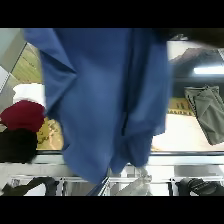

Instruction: Fold the shirts.

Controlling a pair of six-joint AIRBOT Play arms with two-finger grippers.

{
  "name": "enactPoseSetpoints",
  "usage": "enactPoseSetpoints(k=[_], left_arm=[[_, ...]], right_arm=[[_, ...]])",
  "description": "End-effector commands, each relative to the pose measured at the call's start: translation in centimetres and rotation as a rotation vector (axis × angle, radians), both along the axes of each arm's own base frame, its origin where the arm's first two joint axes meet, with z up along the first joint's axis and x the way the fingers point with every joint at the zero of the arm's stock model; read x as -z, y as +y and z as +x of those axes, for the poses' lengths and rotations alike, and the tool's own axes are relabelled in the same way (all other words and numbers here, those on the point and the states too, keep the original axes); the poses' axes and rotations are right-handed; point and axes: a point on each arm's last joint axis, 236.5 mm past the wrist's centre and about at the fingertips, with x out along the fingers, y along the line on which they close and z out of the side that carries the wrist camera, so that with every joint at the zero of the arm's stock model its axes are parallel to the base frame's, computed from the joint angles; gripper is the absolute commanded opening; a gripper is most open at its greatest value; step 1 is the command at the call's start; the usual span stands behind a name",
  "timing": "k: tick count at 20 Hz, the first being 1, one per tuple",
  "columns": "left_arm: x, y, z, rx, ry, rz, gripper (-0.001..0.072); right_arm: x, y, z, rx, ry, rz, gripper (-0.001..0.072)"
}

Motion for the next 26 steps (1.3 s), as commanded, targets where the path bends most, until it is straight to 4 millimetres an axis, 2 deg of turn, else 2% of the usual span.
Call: enactPoseSetpoints(k=[1,2,3,4,5,6,8,10,12,13,15,17,19,20,22,23,24,25,26], left_arm=[[14.0,-0.3,8.9,0.01,0.182,0.025,0.0018],[18.0,0.1,11.7,-0.011,0.22,0.031,0.0015],[21.0,0.5,13.6,-0.018,0.269,0.022,0.0022],[23.2,1.2,14.8,-0.008,0.34,-0.004,0.0234],[24.4,2.4,15.3,0.005,0.395,-0.023,0.056],[24.9,3.7,15.4,0.017,0.455,-0.047,0.0716],[24.9,6.4,14.1,0.049,0.549,-0.072,0.071],[24.7,7.9,11.6,0.1,0.649,-0.086,0.07],[25.0,7.7,8.4,0.194,0.758,-0.084,0.0567],[25.3,7.0,7.4,0.211,0.796,-0.091,0.0564],[27.2,5.2,4.1,0.232,0.885,-0.055,0.0563],[31.0,3.8,-1.7,0.241,1.009,0.084,0.0563],[34.2,3.5,-7.3,0.194,1.105,0.186,0.0564],[35.4,3.2,-10.2,0.162,1.137,0.205,0.0564],[37.1,2.4,-15.1,0.101,1.187,0.181,0.0564],[38.1,2.1,-17.2,0.068,1.207,0.171,0.0564],[39.0,1.9,-18.9,0.038,1.222,0.163,0.0564],[40.0,1.7,-20.4,0.007,1.239,0.156,0.0564],[40.8,1.5,-21.6,-0.014,1.254,0.152,0.0564]], right_arm=[[16.3,1.2,8.7,0.077,0.322,-0.102,0.0027],[21.8,0.8,11.6,0.138,0.393,-0.118,0.0218],[26.3,-0.1,13.6,0.191,0.457,-0.125,0.0478],[29.9,-1.0,14.6,0.213,0.541,-0.105,0.0519],[31.7,-1.8,14.6,0.203,0.617,-0.07,0.0519],[32.4,-3.1,14.3,0.178,0.669,-0.052,0.0519],[31.6,-5.5,12.9,0.102,0.694,-0.058,0.0514],[29.5,-7.4,9.9,-0.029,0.706,-0.082,0.0478],[28.4,-9.1,6.3,-0.141,0.744,-0.149,0.0478],[28.4,-9.8,4.5,-0.188,0.768,-0.199,0.0475],[29.2,-10.7,1.2,-0.25,0.817,-0.293,0.0283],[30.8,-11.5,-1.8,-0.282,0.887,-0.347,0.0294],[32.8,-12.0,-5.0,-0.295,0.962,-0.382,0.0294],[33.7,-12.1,-6.8,-0.31,0.986,-0.389,0.0293],[35.5,-12.2,-9.0,-0.305,1.011,-0.393,0.0294],[36.5,-12.4,-9.6,-0.282,1.021,-0.402,0.0329],[37.4,-12.5,-10.0,-0.263,1.034,-0.406,0.0473],[38.2,-12.6,-10.1,-0.243,1.044,-0.406,0.0545],[39.0,-12.6,-10.2,-0.223,1.045,-0.408,0.0546]])
